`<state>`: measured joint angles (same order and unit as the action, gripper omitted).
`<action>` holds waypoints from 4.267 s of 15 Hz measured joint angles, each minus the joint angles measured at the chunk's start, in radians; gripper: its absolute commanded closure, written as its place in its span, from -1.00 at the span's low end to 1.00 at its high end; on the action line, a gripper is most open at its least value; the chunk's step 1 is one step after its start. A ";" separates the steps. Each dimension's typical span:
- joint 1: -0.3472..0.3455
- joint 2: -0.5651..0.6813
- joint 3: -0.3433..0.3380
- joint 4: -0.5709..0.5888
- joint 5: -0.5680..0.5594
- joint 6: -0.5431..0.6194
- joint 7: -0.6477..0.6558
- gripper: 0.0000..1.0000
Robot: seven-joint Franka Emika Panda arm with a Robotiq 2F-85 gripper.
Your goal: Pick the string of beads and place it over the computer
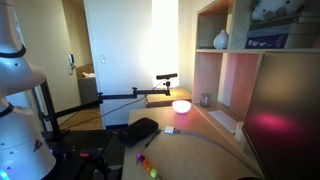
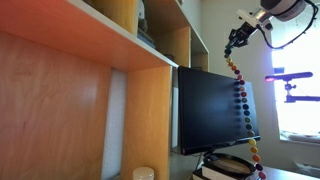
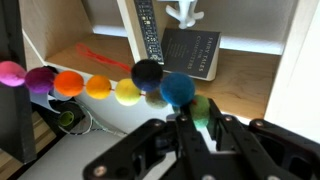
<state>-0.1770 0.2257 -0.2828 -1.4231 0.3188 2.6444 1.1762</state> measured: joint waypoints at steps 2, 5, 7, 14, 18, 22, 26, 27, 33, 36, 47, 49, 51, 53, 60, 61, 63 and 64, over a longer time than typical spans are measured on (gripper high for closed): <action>-0.008 0.009 0.005 0.025 0.004 -0.044 0.008 0.90; -0.020 0.019 0.014 0.060 0.011 -0.124 0.010 -0.06; -0.025 0.024 0.017 0.082 0.013 -0.172 0.011 -0.38; -0.038 0.042 0.021 0.133 0.042 -0.249 0.015 -1.00; -0.037 0.043 0.021 0.144 0.068 -0.249 0.014 -1.00; -0.036 0.032 0.026 0.149 0.079 -0.242 -0.009 -1.00; -0.035 0.014 0.039 0.146 0.099 -0.242 -0.052 -1.00; -0.035 0.013 0.039 0.146 0.099 -0.242 -0.052 -1.00; -0.035 0.013 0.039 0.144 0.099 -0.242 -0.053 -1.00; -0.035 0.014 0.039 0.144 0.095 -0.242 -0.053 -1.00; 0.043 0.039 0.038 0.004 -0.178 -0.253 -0.053 -1.00; 0.060 0.036 0.038 -0.037 -0.242 -0.253 -0.052 -1.00; 0.072 0.030 0.038 -0.075 -0.296 -0.252 -0.052 -1.00; 0.077 0.018 0.038 -0.111 -0.340 -0.248 -0.054 -1.00; 0.047 -0.099 0.067 -0.302 -0.213 -0.095 -0.337 -1.00; 0.041 -0.122 0.069 -0.330 -0.174 -0.082 -0.394 -1.00; 0.031 -0.172 0.069 -0.385 -0.100 -0.067 -0.498 -1.00; 0.026 -0.196 0.069 -0.410 -0.072 -0.066 -0.540 -1.00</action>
<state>-0.1512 0.0298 -0.2143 -1.8336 0.2470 2.5781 0.6364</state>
